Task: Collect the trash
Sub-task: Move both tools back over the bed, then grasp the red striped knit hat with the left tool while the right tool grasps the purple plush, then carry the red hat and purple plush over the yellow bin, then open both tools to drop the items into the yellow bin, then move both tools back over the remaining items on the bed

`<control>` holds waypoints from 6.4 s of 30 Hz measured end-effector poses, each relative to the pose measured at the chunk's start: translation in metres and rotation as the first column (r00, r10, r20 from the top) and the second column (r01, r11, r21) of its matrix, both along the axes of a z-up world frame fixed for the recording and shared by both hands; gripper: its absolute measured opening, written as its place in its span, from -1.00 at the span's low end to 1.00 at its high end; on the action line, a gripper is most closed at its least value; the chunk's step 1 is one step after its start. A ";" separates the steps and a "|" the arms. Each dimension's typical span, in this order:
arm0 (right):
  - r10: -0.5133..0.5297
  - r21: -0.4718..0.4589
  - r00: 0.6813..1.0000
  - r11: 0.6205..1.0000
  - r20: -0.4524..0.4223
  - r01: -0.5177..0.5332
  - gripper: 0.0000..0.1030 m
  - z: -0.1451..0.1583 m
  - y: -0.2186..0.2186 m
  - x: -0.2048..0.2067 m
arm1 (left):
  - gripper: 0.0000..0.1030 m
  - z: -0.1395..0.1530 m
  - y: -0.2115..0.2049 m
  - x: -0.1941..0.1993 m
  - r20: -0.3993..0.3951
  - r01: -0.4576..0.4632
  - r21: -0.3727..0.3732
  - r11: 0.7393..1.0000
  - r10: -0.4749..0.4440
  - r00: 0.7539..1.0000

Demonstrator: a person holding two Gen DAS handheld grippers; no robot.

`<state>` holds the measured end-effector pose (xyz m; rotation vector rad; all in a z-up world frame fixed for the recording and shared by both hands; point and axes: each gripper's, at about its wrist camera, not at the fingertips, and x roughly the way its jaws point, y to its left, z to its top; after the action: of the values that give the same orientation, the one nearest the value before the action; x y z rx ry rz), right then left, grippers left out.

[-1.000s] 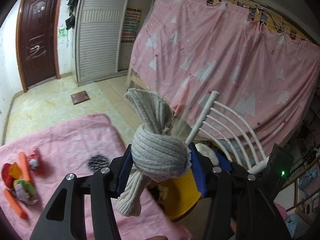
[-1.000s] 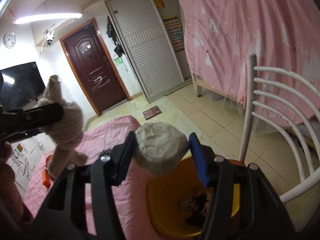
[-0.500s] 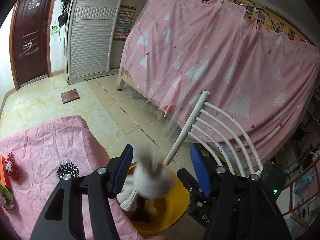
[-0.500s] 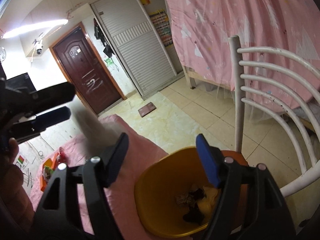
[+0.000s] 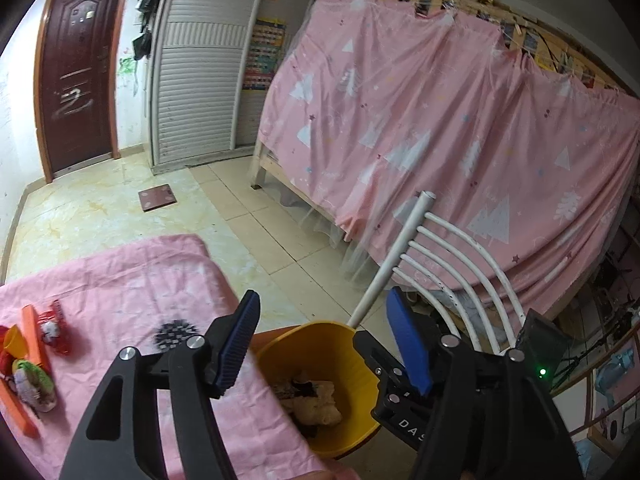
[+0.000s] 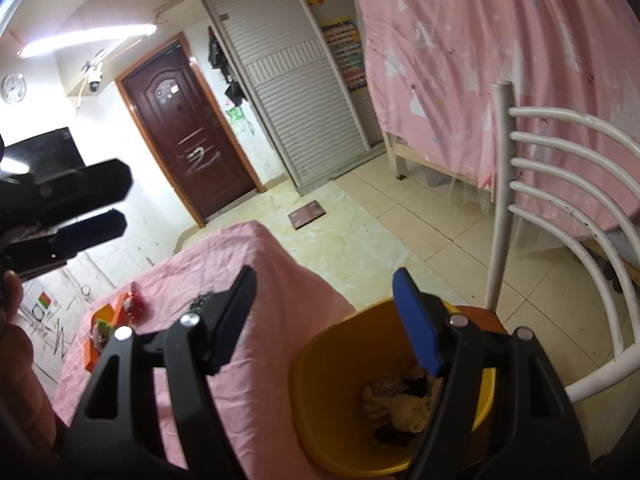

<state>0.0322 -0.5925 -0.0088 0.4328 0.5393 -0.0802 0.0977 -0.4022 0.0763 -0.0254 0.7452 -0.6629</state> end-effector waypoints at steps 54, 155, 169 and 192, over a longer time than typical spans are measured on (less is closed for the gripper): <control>0.525 -0.160 0.823 0.813 -0.216 -0.560 0.65 0.000 0.322 0.099 | 0.31 -0.095 0.359 0.115 -0.130 -0.230 0.214 0.949 0.262 0.956; -0.094 -0.087 0.993 0.992 -0.066 0.088 -0.15 -0.004 0.011 0.006 | -0.76 -0.037 -0.011 0.004 0.046 0.043 0.218 0.975 -0.054 0.997; -0.065 -0.085 0.997 0.995 -0.046 0.061 0.08 0.002 0.018 0.009 | 0.12 -0.021 0.012 0.003 0.061 0.010 0.180 0.984 -0.021 0.998; 0.158 -0.144 0.986 0.976 -0.051 -0.164 0.39 0.011 0.113 0.033 | 0.38 0.019 0.151 0.021 0.135 -0.209 0.195 0.958 0.185 0.973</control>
<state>0.0649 -0.4799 0.0021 0.2417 0.6012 0.0268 0.1190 -0.2514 0.0953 0.1287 0.6870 -0.3898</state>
